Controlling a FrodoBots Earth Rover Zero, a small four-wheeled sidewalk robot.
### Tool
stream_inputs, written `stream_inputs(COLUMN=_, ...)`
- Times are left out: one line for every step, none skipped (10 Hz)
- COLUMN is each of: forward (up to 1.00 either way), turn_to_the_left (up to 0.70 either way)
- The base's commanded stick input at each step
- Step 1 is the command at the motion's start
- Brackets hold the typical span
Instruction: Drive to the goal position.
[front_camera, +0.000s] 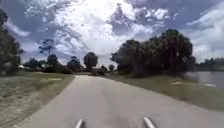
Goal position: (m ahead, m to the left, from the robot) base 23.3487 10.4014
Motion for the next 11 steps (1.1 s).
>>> stream_inputs(forward=0.85, turn_to_the_left=0.00)
stream_inputs(forward=0.85, turn_to_the_left=0.00)
stream_inputs(forward=0.85, turn_to_the_left=0.00)
stream_inputs(forward=0.85, turn_to_the_left=0.00)
stream_inputs(forward=0.85, turn_to_the_left=0.00)
stream_inputs(forward=0.85, turn_to_the_left=0.00)
stream_inputs(forward=0.85, turn_to_the_left=0.00)
stream_inputs(forward=0.85, turn_to_the_left=0.00)
stream_inputs(forward=0.85, turn_to_the_left=0.04)
stream_inputs(forward=0.85, turn_to_the_left=0.14)
stream_inputs(forward=0.85, turn_to_the_left=0.34)
